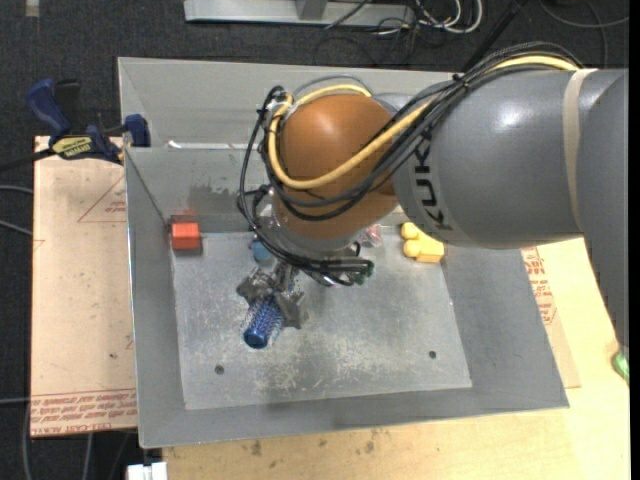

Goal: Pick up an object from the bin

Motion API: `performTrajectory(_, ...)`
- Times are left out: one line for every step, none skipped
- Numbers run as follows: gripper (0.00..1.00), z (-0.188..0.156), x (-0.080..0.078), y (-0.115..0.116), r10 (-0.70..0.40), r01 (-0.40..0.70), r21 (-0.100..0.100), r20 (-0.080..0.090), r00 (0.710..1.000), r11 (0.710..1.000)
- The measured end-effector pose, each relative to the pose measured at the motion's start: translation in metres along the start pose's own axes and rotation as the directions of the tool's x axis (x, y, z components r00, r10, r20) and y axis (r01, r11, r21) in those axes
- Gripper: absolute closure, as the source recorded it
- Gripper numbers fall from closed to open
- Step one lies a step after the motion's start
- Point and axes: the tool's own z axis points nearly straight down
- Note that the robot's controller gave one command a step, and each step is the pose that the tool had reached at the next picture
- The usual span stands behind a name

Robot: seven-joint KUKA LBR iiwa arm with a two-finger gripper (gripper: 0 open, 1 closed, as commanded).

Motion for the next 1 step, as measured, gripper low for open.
performTrajectory(1.00,-0.0766,-0.0024,0.0023,0.034,-0.034,0.008,0.013,0.999,0.999)
